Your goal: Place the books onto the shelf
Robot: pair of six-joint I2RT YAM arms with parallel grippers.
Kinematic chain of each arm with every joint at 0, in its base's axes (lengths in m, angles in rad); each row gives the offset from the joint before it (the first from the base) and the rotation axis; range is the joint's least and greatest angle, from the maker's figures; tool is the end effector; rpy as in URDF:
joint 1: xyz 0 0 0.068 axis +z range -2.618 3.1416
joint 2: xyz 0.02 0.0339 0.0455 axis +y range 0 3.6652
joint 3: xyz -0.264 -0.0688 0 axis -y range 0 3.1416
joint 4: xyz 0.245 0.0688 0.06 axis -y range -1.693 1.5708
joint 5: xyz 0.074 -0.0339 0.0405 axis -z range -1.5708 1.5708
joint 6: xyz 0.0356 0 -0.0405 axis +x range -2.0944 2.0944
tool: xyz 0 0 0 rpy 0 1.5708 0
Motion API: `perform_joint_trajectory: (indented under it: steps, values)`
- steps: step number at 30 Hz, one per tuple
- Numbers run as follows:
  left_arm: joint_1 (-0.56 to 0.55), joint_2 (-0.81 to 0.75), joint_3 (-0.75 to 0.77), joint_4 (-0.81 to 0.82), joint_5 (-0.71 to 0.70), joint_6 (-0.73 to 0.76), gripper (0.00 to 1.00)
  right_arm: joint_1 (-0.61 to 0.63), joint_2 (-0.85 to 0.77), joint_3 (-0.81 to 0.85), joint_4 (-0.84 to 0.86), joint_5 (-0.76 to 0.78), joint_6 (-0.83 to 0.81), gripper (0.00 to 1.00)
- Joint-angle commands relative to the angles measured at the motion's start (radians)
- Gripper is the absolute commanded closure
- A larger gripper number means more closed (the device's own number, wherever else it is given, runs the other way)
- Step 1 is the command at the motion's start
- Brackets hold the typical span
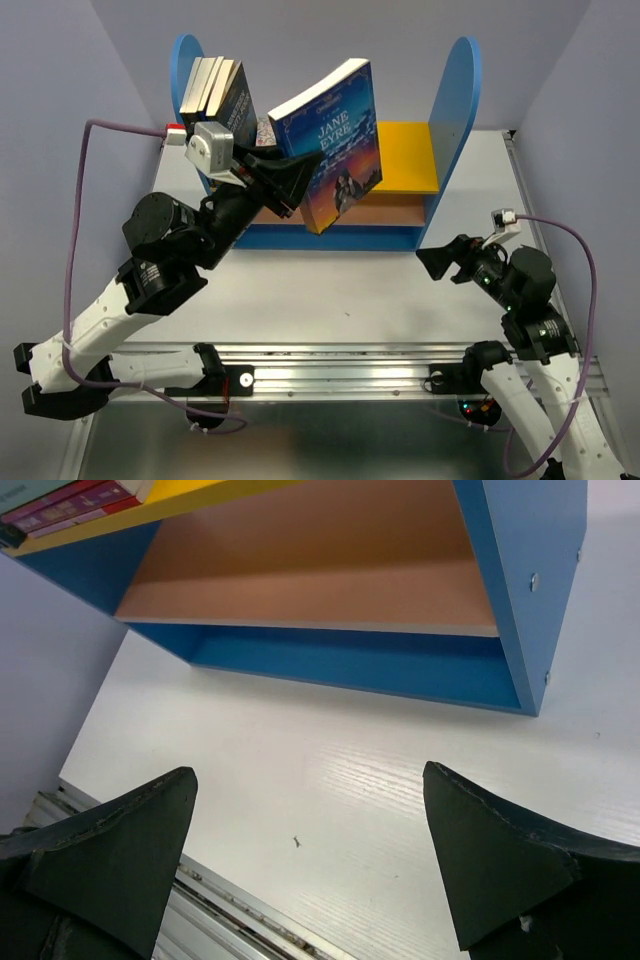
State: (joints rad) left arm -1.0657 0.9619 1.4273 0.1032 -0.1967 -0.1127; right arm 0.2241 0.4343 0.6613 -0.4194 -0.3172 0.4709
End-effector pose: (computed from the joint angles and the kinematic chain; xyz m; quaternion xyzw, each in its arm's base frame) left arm 0.0800 -0.1303 0.5523 0.1428 0.4643 -0.4458 0.7519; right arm 0.1063 0.0356 0.3176 -0.0059 0.7686 0.3284 0.5489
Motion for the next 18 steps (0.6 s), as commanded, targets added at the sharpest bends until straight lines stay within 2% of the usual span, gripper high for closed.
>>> perform_joint_trajectory:
  steps: [1, 4, 8, 13, 16, 18]
  values:
    - [0.0, 0.052, 0.159, 0.174, -0.182, 0.22, 1.0, 0.001, 0.009, 0.046, -0.01, 0.033, -0.034, 0.0]
    - [0.0, 0.098, 0.205, 0.193, -0.273, 0.327, 1.0, 0.001, 0.018, 0.047, -0.012, 0.029, -0.035, 0.0]
    - [0.0, 0.123, 0.186, 0.338, -0.444, 0.487, 1.0, 0.001, 0.04, 0.047, -0.012, 0.026, -0.032, 0.0]
    - [0.022, 0.152, 0.161, 0.433, -0.532, 0.657, 1.0, 0.001, 0.041, 0.046, -0.013, 0.021, -0.037, 0.0]
    - [0.056, 0.156, 0.148, 0.444, -0.566, 0.677, 1.0, 0.001, 0.041, 0.041, -0.013, 0.02, -0.034, 0.0]
    - [0.124, 0.144, 0.113, 0.443, -0.535, 0.65, 1.0, 0.001, 0.044, 0.04, -0.013, 0.013, -0.029, 0.0]
